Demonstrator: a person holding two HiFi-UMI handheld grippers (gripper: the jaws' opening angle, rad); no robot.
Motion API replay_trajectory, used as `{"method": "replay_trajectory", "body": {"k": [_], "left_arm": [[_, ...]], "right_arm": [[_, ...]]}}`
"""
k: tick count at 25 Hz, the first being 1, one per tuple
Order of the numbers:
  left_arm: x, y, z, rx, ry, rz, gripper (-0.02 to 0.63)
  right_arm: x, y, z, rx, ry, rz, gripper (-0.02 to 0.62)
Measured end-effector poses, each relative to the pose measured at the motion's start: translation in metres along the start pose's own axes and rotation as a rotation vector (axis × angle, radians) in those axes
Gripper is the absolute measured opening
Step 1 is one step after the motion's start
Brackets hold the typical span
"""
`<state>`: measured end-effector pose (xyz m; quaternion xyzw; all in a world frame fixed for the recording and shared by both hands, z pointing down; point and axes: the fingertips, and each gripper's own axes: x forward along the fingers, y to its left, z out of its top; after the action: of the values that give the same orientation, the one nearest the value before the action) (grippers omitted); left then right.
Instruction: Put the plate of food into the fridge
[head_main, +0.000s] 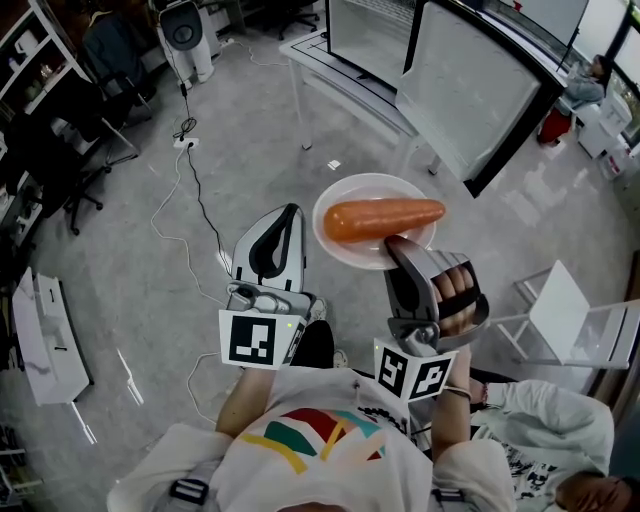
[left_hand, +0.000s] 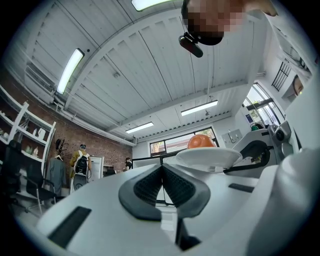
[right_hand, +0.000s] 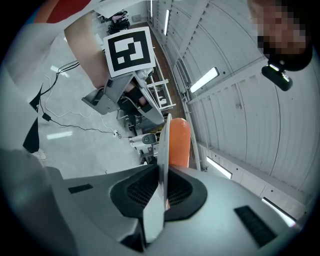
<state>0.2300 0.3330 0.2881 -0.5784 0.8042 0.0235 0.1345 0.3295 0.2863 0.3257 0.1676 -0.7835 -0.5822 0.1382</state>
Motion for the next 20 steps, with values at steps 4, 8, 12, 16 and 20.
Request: {"method": "replay_trajectory", "body": {"k": [4, 8, 12, 16, 20], "left_arm": [[0.024, 0.011, -0.012, -0.01, 0.013, 0.004, 0.008], [0.057, 0.028, -0.021, -0.018, 0.017, -0.002, 0.008], [0.096, 0.047, -0.025, -0.019, 0.001, -0.014, 0.008], [0.137, 0.071, -0.035, -0.022, -0.013, -0.031, 0.008], [0.185, 0.094, -0.044, -0.018, -0.02, -0.062, 0.008]], "right_arm": [[0.026, -0.005, -0.013, -0.007, 0.008, 0.004, 0.026], [0.058, -0.009, -0.026, -0.016, 0.023, 0.016, 0.027], [0.096, -0.017, -0.039, -0.023, 0.04, 0.012, 0.026], [0.139, -0.026, -0.048, -0.031, 0.057, -0.004, 0.026], [0.19, -0.035, -0.064, -0.038, 0.087, -0.01, 0.027]]}}
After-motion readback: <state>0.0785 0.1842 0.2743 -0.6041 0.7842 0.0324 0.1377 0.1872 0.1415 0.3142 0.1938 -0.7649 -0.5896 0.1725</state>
